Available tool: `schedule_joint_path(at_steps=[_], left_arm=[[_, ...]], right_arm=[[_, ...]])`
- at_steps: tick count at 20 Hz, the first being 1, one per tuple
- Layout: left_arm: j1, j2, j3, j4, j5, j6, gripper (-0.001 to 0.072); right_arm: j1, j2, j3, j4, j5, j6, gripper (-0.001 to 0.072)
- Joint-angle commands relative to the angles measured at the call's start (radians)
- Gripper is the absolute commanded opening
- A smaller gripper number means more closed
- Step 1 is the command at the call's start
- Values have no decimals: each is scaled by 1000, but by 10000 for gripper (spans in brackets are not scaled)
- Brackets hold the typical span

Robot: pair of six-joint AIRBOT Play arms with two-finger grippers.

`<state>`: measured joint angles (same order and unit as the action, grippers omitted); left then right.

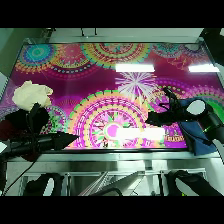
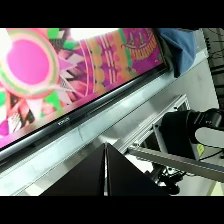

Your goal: Fold the shirts.

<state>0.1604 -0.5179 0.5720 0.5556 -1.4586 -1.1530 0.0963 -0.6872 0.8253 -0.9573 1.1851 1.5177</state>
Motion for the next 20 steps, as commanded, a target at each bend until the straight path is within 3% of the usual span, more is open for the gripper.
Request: schedule_joint_path(at_steps=[1, 6, 12, 14, 17, 18, 19, 20], left_arm=[[0, 0, 0, 0, 0, 0, 14], [0, 1, 0, -2, 11, 0, 13], [0, 0, 0, -5, 136, 0, 14], [20, 0, 18, 26, 282, 1, 14], [140, -43, 166, 241, 485, 1, 27], [203, -92, 240, 336, 493, 1, 398], [263, -145, 303, 412, 493, -1, 692], [326, -211, 365, 479, 498, 0, 686]], right_arm=[[1, -1, 0, 0, 0, 0, 17], [1, -1, 0, 0, 0, 0, 17], [1, -1, 0, 34, -9, 0, 17], [1, -4, 0, 54, -66, 0, 17], [1, -33, 0, 53, -117, 0, 25], [1, -53, 0, 53, -119, -2, 26], [1, -71, 0, 52, -119, -16, 37], [1, -92, 0, 53, -121, -29, 196]])
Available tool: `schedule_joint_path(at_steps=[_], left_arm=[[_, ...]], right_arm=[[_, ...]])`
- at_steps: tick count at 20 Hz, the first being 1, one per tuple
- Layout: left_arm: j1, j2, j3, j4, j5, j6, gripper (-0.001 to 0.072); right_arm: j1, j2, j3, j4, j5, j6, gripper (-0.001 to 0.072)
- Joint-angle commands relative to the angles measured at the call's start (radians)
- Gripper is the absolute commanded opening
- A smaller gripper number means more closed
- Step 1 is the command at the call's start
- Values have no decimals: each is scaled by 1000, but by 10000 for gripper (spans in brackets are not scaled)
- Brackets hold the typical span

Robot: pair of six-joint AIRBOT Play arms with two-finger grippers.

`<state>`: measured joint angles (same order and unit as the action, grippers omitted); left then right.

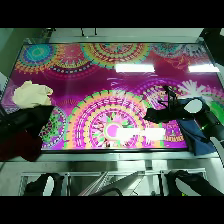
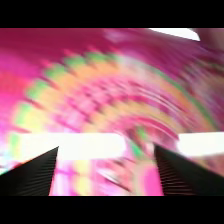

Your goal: Fold the shirts.

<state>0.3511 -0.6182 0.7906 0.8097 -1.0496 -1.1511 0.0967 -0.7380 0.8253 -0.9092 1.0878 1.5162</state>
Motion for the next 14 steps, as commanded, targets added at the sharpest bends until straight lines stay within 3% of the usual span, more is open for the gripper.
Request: schedule_joint_path(at_steps=[1, 2, 4, 10, 14], left_arm=[[183, -175, 195, 273, 113, -2, 686], [223, -250, 233, 300, 153, 0, 687], [266, -420, 304, 333, 197, 11, 686], [228, -980, 584, 350, 125, 10, 686], [199, -1176, 715, 352, 47, 5, 686]], right_arm=[[0, -63, 0, 5, -36, -28, 391], [0, -89, 0, 5, -57, -28, 476], [0, -134, 0, 5, -90, -28, 482], [0, -246, 0, 5, -142, -28, 482], [1, -262, 0, 6, -142, -28, 481]])
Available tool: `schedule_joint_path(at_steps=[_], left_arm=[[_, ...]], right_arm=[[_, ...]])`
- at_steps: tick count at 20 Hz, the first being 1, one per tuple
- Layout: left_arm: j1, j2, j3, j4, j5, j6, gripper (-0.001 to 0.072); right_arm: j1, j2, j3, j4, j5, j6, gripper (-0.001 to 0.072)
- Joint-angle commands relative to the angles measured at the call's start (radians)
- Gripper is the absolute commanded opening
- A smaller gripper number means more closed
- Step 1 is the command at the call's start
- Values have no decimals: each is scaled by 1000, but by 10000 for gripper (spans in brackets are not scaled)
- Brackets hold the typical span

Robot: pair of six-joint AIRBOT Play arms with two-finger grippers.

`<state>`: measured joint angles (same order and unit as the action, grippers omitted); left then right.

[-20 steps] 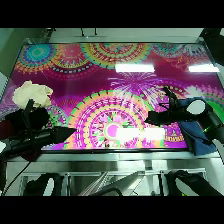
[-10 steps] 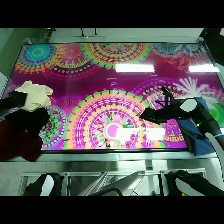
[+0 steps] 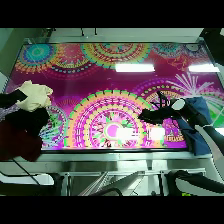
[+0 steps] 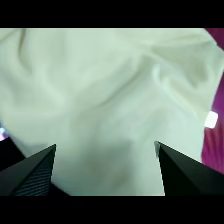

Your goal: Fold the shirts.

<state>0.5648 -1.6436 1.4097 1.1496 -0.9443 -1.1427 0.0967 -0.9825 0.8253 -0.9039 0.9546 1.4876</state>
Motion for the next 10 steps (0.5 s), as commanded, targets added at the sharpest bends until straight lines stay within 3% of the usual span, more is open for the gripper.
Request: schedule_joint_path(at_steps=[1, 2, 3, 5, 7, 10], left_arm=[[-15, -180, 124, 12, -95, -19, 685], [-14, -202, 152, 11, -137, -40, 684], [-14, -217, 174, 12, -172, -56, 588], [-15, -222, 216, 7, -251, -54, 16], [-29, -214, 299, -59, -323, -80, 12], [-76, -133, 428, -351, -367, -76, 11]], right_arm=[[0, -18, 0, 0, -12, 1, 481], [0, -18, 0, 0, -13, 0, 481], [1, -18, 0, 0, -13, 0, 481], [0, -18, 0, 0, -12, 0, 481], [1, -18, 0, 0, -12, 0, 480], [1, -18, 0, 0, -11, 0, 481]])
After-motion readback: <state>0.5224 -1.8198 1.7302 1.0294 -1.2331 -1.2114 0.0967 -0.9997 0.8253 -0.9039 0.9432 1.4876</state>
